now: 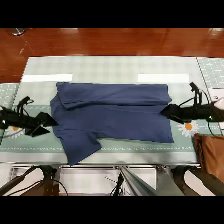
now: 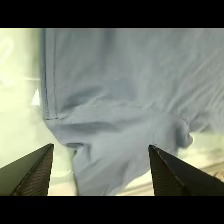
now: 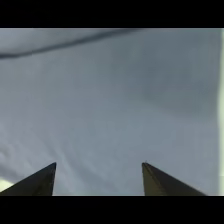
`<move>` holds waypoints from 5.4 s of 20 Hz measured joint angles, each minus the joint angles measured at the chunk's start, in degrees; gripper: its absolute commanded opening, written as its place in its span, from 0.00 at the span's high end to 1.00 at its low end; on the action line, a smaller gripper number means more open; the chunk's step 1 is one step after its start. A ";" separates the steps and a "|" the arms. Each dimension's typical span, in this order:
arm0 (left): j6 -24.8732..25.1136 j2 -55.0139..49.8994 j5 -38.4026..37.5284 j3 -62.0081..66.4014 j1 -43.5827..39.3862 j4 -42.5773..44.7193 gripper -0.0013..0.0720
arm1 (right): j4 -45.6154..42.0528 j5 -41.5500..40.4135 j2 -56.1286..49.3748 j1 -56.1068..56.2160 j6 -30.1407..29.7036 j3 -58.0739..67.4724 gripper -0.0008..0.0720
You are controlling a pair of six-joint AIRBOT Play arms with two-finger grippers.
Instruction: Fold the shirts.
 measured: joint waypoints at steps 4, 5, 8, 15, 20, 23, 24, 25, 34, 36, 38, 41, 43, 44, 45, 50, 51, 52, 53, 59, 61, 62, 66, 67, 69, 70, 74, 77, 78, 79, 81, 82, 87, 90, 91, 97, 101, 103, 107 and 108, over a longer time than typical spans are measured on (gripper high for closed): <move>0.87 3.32 5.31 -8.33 -0.63 -4.42 0.02 | 3.93 -0.66 3.43 0.00 -1.16 -4.48 0.14; 1.25 3.65 6.43 -9.81 -1.36 -5.62 0.02 | 4.66 -0.76 3.80 0.00 -1.31 -4.90 0.14; 2.69 4.28 8.76 -13.90 -5.18 -10.67 0.03 | 7.76 -0.94 4.37 -0.07 -1.81 -5.62 0.14; 5.92 4.50 15.45 -16.96 -10.38 -15.47 0.95 | 1.70 3.69 4.66 -13.03 -1.29 -3.82 0.14; 8.46 4.63 12.57 -15.72 -10.05 -17.03 0.95 | -10.21 8.22 4.68 -18.73 4.42 -9.38 0.14; 9.90 4.68 8.98 -12.72 -7.04 -17.11 0.96 | -12.98 9.14 4.59 -16.98 5.95 -11.47 0.14; 10.19 4.68 7.76 -11.69 -5.79 -17.18 0.96 | -13.60 9.31 4.20 -16.28 6.27 -11.87 0.14; 10.36 4.68 6.73 -10.71 -4.50 -17.22 0.95 | -13.92 9.62 3.61 -15.58 6.71 -12.09 0.14; 11.06 4.63 4.13 -8.15 -0.94 -17.22 0.96 | -8.57 -0.15 0.31 -9.42 5.70 -12.81 0.96; 11.10 4.61 4.13 -8.11 -0.85 -17.22 0.96 | -7.78 -0.76 0.15 -7.65 4.35 -12.72 0.96; 11.10 4.63 4.07 -7.80 -0.79 -17.22 0.96 | -7.93 -0.55 0.09 -6.78 3.21 -11.50 0.96; 11.10 4.57 3.56 -5.73 -0.74 -17.22 0.96 | -7.74 1.20 0.02 -6.14 2.36 -6.08 0.96; 10.95 3.98 3.67 -3.15 -0.79 -17.09 0.96 | -8.07 1.55 -0.94 -5.92 2.45 -0.79 0.96; 10.60 3.17 3.85 -1.51 -0.85 -17.03 0.96 | -8.04 2.12 -1.92 -5.90 2.49 2.03 0.96; 10.19 2.05 4.07 0.11 -1.11 -17.00 0.96 | -7.76 2.36 -3.43 -5.64 2.54 5.01 0.96; 6.75 -8.94 6.36 11.58 -6.51 -16.63 0.96 | -5.81 1.90 -13.46 -2.99 2.71 17.46 0.96; 5.75 -11.63 6.43 14.62 -7.76 -16.57 0.96 | -5.49 1.44 -15.80 -2.62 3.17 19.74 0.96; 4.55 -14.67 6.56 18.27 -9.01 -16.65 0.96 | -5.03 0.94 -18.08 -2.36 3.58 22.10 0.96; 3.17 -17.75 6.56 22.16 -10.05 -16.61 0.96 | -4.74 0.63 -20.15 -2.23 3.82 24.24 0.96; -3.34 -34.82 3.96 44.26 -13.18 -16.61 0.96 | -1.92 -0.17 -31.26 -1.77 4.61 35.30 0.96; -4.55 -39.43 3.10 49.77 -14.03 -16.59 0.96 | -0.52 -0.87 -34.21 -1.77 4.66 37.11 0.96; -5.03 -41.27 2.67 51.82 -14.45 -16.52 0.95 | 0.11 -1.31 -35.56 -1.77 4.66 37.68 0.95; -5.90 -45.51 1.42 56.46 -14.91 -16.55 0.02 | 2.49 -2.27 -38.88 -2.14 4.55 38.86 0.14; -5.90 -45.94 -0.22 57.51 -14.29 -16.31 0.02 | 2.51 -1.92 -39.06 -2.75 4.15 39.21 0.14; -6.73 -45.97 -4.70 59.60 -11.87 -13.55 0.02 | 1.88 -0.17 -38.82 -4.85 3.58 40.19 0.14; -7.34 -45.27 -7.58 60.26 -10.29 -10.95 0.02 | 0.96 1.29 -38.49 -6.38 3.43 40.65 0.14; -8.52 -36.72 -11.30 57.09 -3.08 1.60 0.03 | -2.80 7.50 -37.77 -12.39 3.04 40.57 0.14; -8.72 -25.33 -3.67 45.53 -0.09 4.90 0.02 | -3.58 8.28 -37.92 -13.99 2.58 38.69 0.14; -8.11 -21.16 -0.39 40.72 0.11 4.83 0.02 | -3.10 8.09 -38.40 -13.97 2.14 38.29 0.14; -7.06 -16.85 3.26 35.19 -0.11 4.31 0.02 | -1.92 8.11 -39.08 -13.55 1.60 38.01 0.14; -3.74 -9.18 8.39 25.14 -1.95 -0.20 0.02 | 0.48 8.02 -40.59 -11.98 0.87 37.66 0.14; -1.81 -6.29 10.36 20.61 -3.39 -2.45 0.02 | 1.33 7.91 -41.27 -10.88 0.61 37.55 0.14; 3.85 -0.74 15.74 9.49 -12.61 -10.95 0.03 | 4.52 7.17 -43.52 -3.63 -0.09 37.40 0.50; 4.92 -0.11 17.68 8.15 -17.62 -12.94 0.86 | 3.56 6.43 -43.78 -1.11 -0.17 37.83 0.96; 5.16 0.00 18.03 8.17 -18.82 -13.62 0.95 | 3.91 7.28 -43.10 -0.85 -0.31 38.05 0.96; 11.65 -0.48 20.68 10.23 -28.28 -22.64 0.96 | -2.19 13.99 -27.71 -3.06 -1.38 35.52 0.96; 6.51 -8.96 25.64 18.62 -41.75 -17.22 0.96 | -4.26 15.43 -9.77 -4.44 -1.64 28.81 0.96; 2.67 -15.96 26.95 25.99 -48.54 -14.51 0.96 | -4.55 16.22 -1.07 -4.63 -0.79 25.42 0.96; -3.39 -31.63 27.56 43.69 -61.07 -11.82 0.96 | -4.52 17.51 12.07 -4.81 1.90 20.52 0.96; -5.07 -35.21 27.21 47.78 -63.65 -11.39 0.96 | -4.42 17.97 14.34 -4.85 2.58 19.82 0.96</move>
